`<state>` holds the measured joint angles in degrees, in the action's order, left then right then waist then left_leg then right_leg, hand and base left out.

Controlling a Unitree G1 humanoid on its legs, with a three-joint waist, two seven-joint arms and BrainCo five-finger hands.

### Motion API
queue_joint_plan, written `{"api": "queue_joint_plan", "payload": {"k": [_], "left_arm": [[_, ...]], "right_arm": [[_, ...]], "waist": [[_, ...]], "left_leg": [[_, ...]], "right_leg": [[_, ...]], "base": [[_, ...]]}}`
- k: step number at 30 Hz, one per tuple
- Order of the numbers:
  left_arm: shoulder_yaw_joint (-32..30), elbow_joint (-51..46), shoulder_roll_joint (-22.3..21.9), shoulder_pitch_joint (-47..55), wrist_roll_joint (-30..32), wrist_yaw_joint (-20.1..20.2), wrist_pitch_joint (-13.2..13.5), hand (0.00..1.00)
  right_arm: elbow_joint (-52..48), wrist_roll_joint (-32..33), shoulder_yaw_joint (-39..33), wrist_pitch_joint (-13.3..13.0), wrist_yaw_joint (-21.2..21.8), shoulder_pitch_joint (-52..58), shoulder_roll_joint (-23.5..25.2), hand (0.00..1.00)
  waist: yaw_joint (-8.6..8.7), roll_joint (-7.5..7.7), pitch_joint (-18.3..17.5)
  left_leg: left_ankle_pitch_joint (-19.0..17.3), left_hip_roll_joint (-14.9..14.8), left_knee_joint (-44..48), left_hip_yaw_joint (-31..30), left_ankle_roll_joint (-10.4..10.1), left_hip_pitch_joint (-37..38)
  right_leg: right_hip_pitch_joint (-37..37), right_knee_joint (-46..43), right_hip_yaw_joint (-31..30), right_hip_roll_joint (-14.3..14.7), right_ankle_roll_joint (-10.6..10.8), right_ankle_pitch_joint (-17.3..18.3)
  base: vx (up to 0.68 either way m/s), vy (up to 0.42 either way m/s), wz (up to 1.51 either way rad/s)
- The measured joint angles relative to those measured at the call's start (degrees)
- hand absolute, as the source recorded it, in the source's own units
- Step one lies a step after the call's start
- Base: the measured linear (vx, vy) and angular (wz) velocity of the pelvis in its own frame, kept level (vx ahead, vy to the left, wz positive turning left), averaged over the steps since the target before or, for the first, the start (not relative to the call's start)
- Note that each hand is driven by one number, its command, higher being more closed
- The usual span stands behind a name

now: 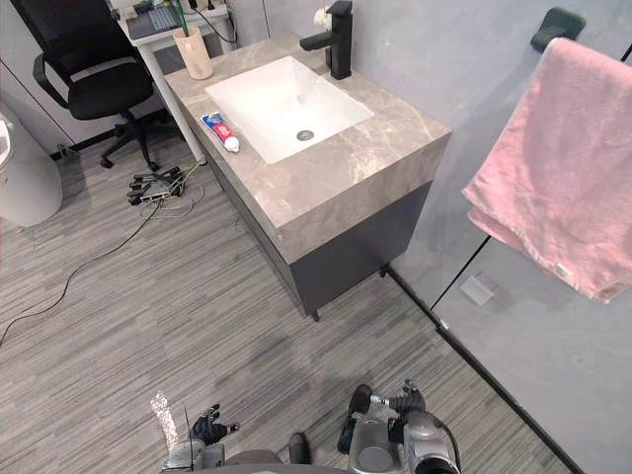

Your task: Organize washtable

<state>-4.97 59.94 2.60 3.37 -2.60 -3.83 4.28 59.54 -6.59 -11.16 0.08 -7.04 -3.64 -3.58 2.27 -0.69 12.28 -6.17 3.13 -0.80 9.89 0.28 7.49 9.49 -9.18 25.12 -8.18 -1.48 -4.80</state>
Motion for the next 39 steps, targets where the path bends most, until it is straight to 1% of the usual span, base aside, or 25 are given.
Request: {"api": "queue_joint_plan", "payload": {"k": [1, 2, 3, 4, 5, 6, 7, 9, 10, 11, 14, 15, 16, 17, 19, 21, 22, 23, 24, 25, 27, 30, 32, 35, 39], "left_arm": [[-0.39, 0.17, 0.01, 0.01, -0.01, -0.03, -0.05, 0.0], [-0.44, 0.22, -0.05, 0.03, 0.01, -0.03, -0.07, 0.0], [-0.53, 0.23, -0.03, 0.13, 0.02, -0.03, -0.06, 0.0], [-1.77, 0.1, -0.02, 0.28, 0.01, -0.05, -0.01, 0.0], [-2.39, 0.01, 0.09, 0.35, 0.0, -0.06, -0.04, 0.0], [-3.45, -0.48, 0.21, 0.37, -0.02, -0.18, -0.06, 0.0], [-4.08, -0.63, 0.06, 0.73, 0.01, -0.18, -0.11, 0.0], [-4.73, -0.65, -1.24, 1.37, -0.13, -0.21, -0.11, 0.0], [-4.73, -0.65, -1.41, 1.48, -0.2, -0.19, -0.11, 0.0], [-4.74, -0.65, -1.57, 1.51, -0.31, -0.16, -0.11, 0.0], [-4.75, -0.83, -1.43, 1.58, -1.43, 0.06, -0.06, 0.0], [-4.74, -0.83, -1.37, 1.58, -1.46, 0.06, -0.07, 0.0], [-4.75, -0.89, -1.36, 1.58, -1.56, 0.05, -0.07, 0.0], [-4.74, -0.92, -1.27, 1.57, -1.74, 0.06, -0.06, 0.0], [-4.68, -1.15, -1.09, 1.51, -1.98, 0.06, -0.1, 0.0], [-4.56, -1.33, -1.13, 1.5, -2.44, 0.03, -0.07, 0.0], [-4.55, -1.39, -1.08, 1.5, -2.47, 0.05, -0.07, 0.0], [-4.29, -1.52, -1.0, 1.51, -2.62, 0.02, -0.03, 0.0], [-4.18, -2.01, -0.6, 1.68, -2.95, 0.0, -0.05, 0.0], [-4.16, -2.04, -0.16, 1.72, -2.89, -0.01, -0.14, 0.0], [-4.17, -1.99, 0.29, 1.72, -2.75, -0.01, -0.43, 0.0], [-4.23, -1.88, 0.5, 1.79, -2.08, -0.06, -0.68, 0.0], [-4.23, -1.88, 0.48, 1.82, -1.42, -0.1, -0.7, 0.0], [-4.22, -1.84, 0.44, 1.86, -1.21, -0.22, -0.73, 0.0], [-4.23, -1.87, 0.44, 1.87, -1.19, -0.22, -0.73, 0.0]], "right_arm": [[-0.09, -0.07, -0.09, -0.01, 0.05, 0.08, -0.11, 0.0], [-0.16, -0.06, -0.28, -0.04, 0.36, 0.24, -0.33, 0.0], [-0.24, -0.11, -0.35, -0.08, 0.6, 0.52, -0.34, 0.0], [-0.26, -0.12, -0.3, -0.1, 0.78, 0.89, -0.26, 0.0], [-0.22, -0.15, -0.18, -0.06, 0.82, 1.43, -0.16, 0.0], [-0.14, -0.17, -0.16, 0.05, 0.99, 2.28, 0.0, 0.0], [-0.19, -0.17, -0.34, -0.02, 0.99, 2.58, 0.11, 0.0], [-0.02, -0.17, -1.45, -0.01, 1.02, 2.78, -0.53, 0.0], [0.2, -0.17, -1.45, 0.03, 1.02, 2.8, -0.66, 0.0], [0.54, -0.18, -1.46, 0.09, 0.97, 2.81, -0.74, 0.0], [0.98, -0.2, -1.45, 0.2, 0.97, 3.07, -0.64, 0.0], [1.05, -0.26, -1.44, 0.22, 0.97, 3.17, -0.64, 0.0], [1.57, -0.29, -1.45, 0.24, 0.94, 3.04, -0.65, 0.0], [2.21, -0.33, -1.44, 0.3, 0.93, 2.85, -0.64, 0.0], [2.27, -0.71, -1.38, 0.3, 0.92, 2.56, -0.31, 0.0], [2.4, -0.7, -1.48, 0.29, 0.87, 2.37, -0.13, 0.0], [2.39, -0.7, -1.52, 0.27, 0.85, 2.23, 0.06, 0.0], [2.45, -0.71, -1.74, 0.27, 0.83, 1.95, 0.33, 0.0], [2.47, -0.74, -1.76, 0.28, 0.83, 1.43, 0.64, 0.0], [2.45, -0.8, -1.75, 0.25, 0.78, 0.82, 0.95, 0.0], [2.45, -0.88, -1.76, 0.24, 0.76, 0.21, 1.11, 0.0], [2.46, -2.46, -1.68, 0.29, 0.59, 0.26, 1.48, 0.0], [2.46, -3.06, -1.59, 0.29, 0.53, 0.25, 1.61, 0.0], [2.8, -3.83, -0.86, 0.38, 0.49, 1.07, 2.01, 0.0], [2.84, -5.05, 0.85, 0.36, 0.48, 1.3, 2.09, 0.0]], "waist": [[0.14, 0.21, 0.01], [0.29, 0.12, 0.04], [0.26, -0.09, 0.01], [0.1, 0.31, 0.03], [0.14, 0.88, -0.19], [-0.21, 2.33, -1.08], [-0.18, 2.22, -1.41], [-0.14, -0.09, -2.57], [-0.18, -0.46, -2.78], [-0.35, -0.72, -2.86], [-1.26, -1.14, -3.4], [-1.32, -0.96, -3.52], [-1.57, -0.94, -3.58], [-1.7, -0.8, -3.64], [-1.95, -0.56, -3.66], [-2.16, -0.66, -3.7], [-2.23, -0.65, -3.73], [-3.01, -0.49, -3.81], [-3.76, -0.12, -4.06], [-3.83, 0.3, -4.24], [-3.61, 0.75, -4.42], [-3.34, 1.04, -4.4], [-3.15, 1.08, -4.38], [-3.14, 1.22, -4.39], [-3.14, 1.57, -4.3]], "left_leg": [[-0.01, -0.19, -0.13, -0.89, 0.03, 0.65], [0.19, -0.81, -0.05, -1.88, 0.33, 1.29], [0.26, -1.26, 0.33, -2.12, 0.42, 1.22], [0.24, -1.83, 1.64, -3.04, 0.37, 0.97], [0.14, -1.69, 2.13, -4.16, 0.2, 0.83], [0.0, -1.58, 2.59, -6.46, -0.43, 0.36], [0.22, -2.21, 2.61, -7.49, -0.93, -0.5], [1.31, -4.78, 1.77, -9.49, -2.67, -1.73], [1.5, -5.46, 1.33, -9.87, -3.0, -1.72], [1.58, -6.41, 0.78, -10.08, -3.23, -1.69], [0.93, -8.58, 1.82, -11.95, -4.58, -1.66], [0.93, -8.69, 1.96, -12.22, -4.59, -1.93], [1.01, -8.86, 2.05, -12.57, -4.72, -2.16], [1.08, -8.86, 2.47, -12.78, -5.0, -2.59], [1.25, -8.59, 5.0, -11.84, -5.41, -4.42], [1.33, -8.68, 6.84, -4.52, -5.44, -5.46], [1.39, -8.79, 7.38, -2.23, -5.38, -5.91], [1.87, -8.68, 7.68, 0.43, -4.73, -6.12], [2.06, -8.27, 7.17, 0.55, -4.46, -5.94], [2.68, -7.77, 6.32, 0.2, -3.97, -5.79], [4.22, -6.93, 4.45, -0.49, -3.83, -5.41], [6.14, -6.35, 1.24, -0.69, -3.65, -4.53], [6.63, -6.26, -0.04, -1.1, -3.22, -4.13], [9.11, -6.32, -4.26, -1.69, -3.09, -2.45], [9.82, -6.22, -5.0, -2.06, -2.67, -2.41]], "right_leg": [[0.85, -3.01, -3.88, 0.55, 0.35, 0.47], [1.15, -6.21, -10.36, 1.46, -0.03, 2.01], [1.62, -8.7, -13.39, 1.77, 0.11, 3.79], [2.03, -13.64, -17.72, 1.94, 1.13, 7.68], [1.68, -14.53, -19.36, 1.93, 1.94, 9.53], [1.3, -14.36, -20.16, 2.04, 2.73, 12.38], [1.3, -13.54, -18.67, 2.34, 2.32, 12.93], [0.06, -8.82, -15.94, 4.86, 2.22, 12.35], [-0.61, -7.29, -15.45, 5.57, 1.99, 11.8], [-1.85, -5.49, -14.61, 6.49, 2.36, 11.16], [-6.27, 0.16, -10.84, 8.39, 0.77, 9.83], [-6.79, 0.8, -10.2, 8.47, 0.68, 9.76], [-7.79, 1.54, -8.57, 8.48, 0.01, 9.32], [-8.31, 1.74, -7.43, 8.28, 0.0, 9.34], [-9.55, 1.97, -5.05, 7.05, -0.01, 9.33], [-11.33, 2.05, -2.99, 5.77, 0.0, 9.34], [-11.78, 2.05, -2.27, 5.38, 0.07, 9.39], [-12.3, 2.06, -1.93, 4.94, 0.44, 9.62], [-12.34, 2.22, -1.94, 4.69, 0.56, 9.69], [-12.3, 2.49, -1.93, 4.35, 0.6, 9.71], [-12.25, 2.58, -1.92, 3.74, 0.7, 9.65], [-12.26, 2.73, -2.02, 3.52, 1.12, 9.39], [-12.25, 3.06, -2.06, 3.65, 1.31, 9.47], [-12.21, 3.27, -1.99, 4.18, 1.48, 9.36], [-12.16, 3.34, -1.77, 4.26, 2.2, 9.5]], "base": [[0.01, -0.021, 0.19], [0.02, -0.036, 0.31], [0.04, -0.059, 0.58], [0.05, -0.139, 0.61], [0.07, -0.217, 0.77], [0.07, -0.22, 0.67], [0.09, -0.192, 0.73], [0.15, -0.167, 0.51], [0.16, -0.151, 0.28], [0.14, -0.136, 0.21], [0.17, -0.097, 0.39], [0.16, -0.034, 0.62], [0.12, -0.01, 0.64], [0.16, 0.025, 0.79], [0.11, 0.064, 0.83], [0.05, 0.107, 0.82], [0.02, 0.123, 0.71], [0.01, 0.111, 0.55], [0.03, 0.119, 0.45], [0.03, 0.083, 0.24], [-0.01, 0.053, 0.23], [-0.07, 0.02, 0.07], [-0.1, -0.01, 0.04], [-0.12, -0.03, 0.08], [-0.13, -0.001, 0.05]]}}
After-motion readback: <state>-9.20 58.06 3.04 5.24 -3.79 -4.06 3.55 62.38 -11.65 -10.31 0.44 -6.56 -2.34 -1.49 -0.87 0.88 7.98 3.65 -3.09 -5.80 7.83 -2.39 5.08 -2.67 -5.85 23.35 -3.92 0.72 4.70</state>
